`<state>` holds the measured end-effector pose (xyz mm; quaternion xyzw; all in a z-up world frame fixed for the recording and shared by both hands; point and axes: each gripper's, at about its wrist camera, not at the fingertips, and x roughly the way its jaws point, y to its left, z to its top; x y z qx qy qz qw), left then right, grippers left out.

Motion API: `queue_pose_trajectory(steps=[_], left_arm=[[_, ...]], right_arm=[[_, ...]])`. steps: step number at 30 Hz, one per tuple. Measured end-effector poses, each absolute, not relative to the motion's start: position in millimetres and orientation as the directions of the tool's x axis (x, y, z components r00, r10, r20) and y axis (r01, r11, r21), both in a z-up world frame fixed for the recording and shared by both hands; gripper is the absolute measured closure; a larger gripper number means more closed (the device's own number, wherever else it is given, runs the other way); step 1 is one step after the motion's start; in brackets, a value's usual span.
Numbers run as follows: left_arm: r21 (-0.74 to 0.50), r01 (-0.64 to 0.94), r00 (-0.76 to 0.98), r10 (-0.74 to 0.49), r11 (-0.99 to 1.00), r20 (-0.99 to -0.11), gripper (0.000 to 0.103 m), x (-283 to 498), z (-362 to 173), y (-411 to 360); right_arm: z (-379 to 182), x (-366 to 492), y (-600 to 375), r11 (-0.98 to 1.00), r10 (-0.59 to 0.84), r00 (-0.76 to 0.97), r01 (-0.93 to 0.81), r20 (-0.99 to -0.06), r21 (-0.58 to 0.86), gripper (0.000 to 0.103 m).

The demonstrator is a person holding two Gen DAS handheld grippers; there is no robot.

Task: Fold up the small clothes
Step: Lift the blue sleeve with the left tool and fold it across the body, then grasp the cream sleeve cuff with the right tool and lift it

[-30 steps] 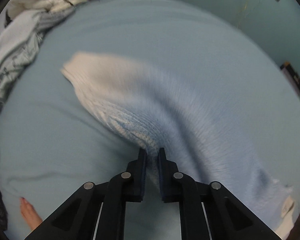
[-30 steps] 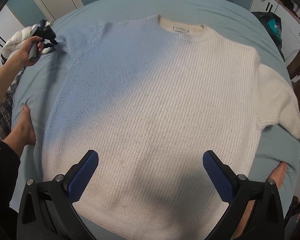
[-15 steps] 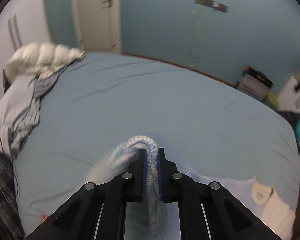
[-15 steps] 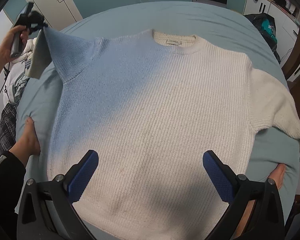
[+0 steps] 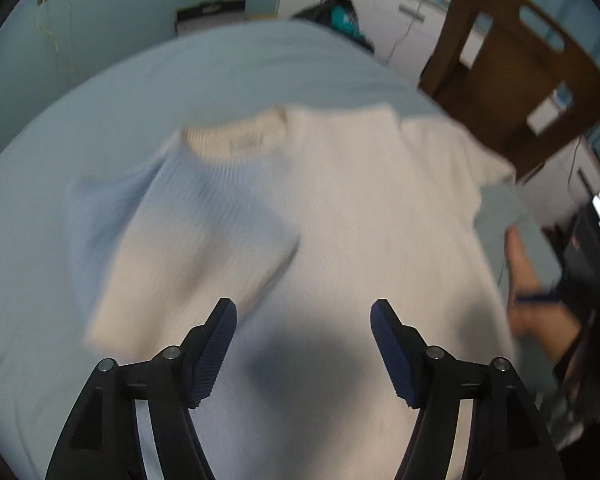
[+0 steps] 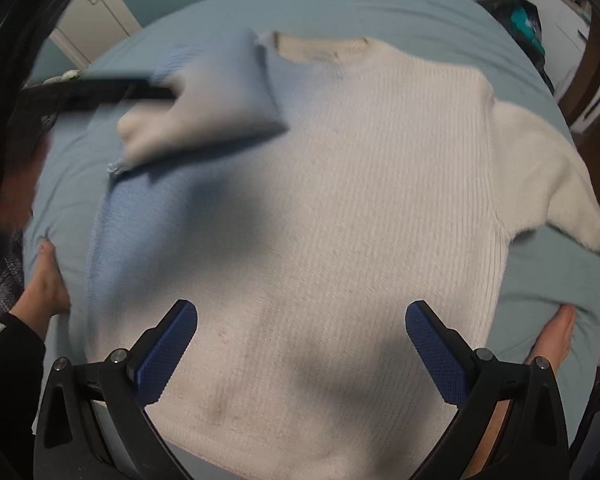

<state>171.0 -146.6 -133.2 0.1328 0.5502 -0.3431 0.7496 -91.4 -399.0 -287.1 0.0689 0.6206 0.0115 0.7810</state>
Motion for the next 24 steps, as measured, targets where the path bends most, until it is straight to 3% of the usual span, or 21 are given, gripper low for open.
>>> queue_pose_trajectory(steps=[5,10,12,16,19,24], left_arm=[[-0.100,0.507,0.268,-0.267,0.856,-0.926,0.025,146.7,-125.5,-56.7],[0.146,0.260,0.439,0.018,0.955,-0.898,0.024,119.6,-126.8,15.8],[0.171,0.187,0.450,0.070,0.967,-0.890,0.024,115.8,-135.6,35.9],[0.157,0.197,0.417,0.063,0.968,-0.907,0.024,121.5,-147.2,64.0],[0.132,0.198,0.426,0.036,0.971,-0.904,0.024,118.7,-149.5,72.6],[0.068,0.228,0.393,-0.027,0.971,-0.919,0.024,115.2,-153.8,78.4]], right_arm=[[-290.4,-88.4,-392.3,0.999,0.024,0.244,0.029,-0.969,0.033,0.001],[-286.7,-33.8,-338.7,0.989,0.006,0.278,-0.142,-0.961,-0.035,0.001],[-297.7,-3.0,-303.2,0.974,0.034,0.221,-0.225,-0.975,-0.017,0.001],[-322.6,59.1,-219.8,0.946,0.122,0.131,-0.314,-0.984,0.076,0.001],[-329.0,99.2,-182.9,0.948,0.198,0.154,-0.283,-0.968,0.149,0.003],[-368.0,149.8,-162.9,0.968,0.201,0.092,-0.168,-0.975,0.184,0.029]])
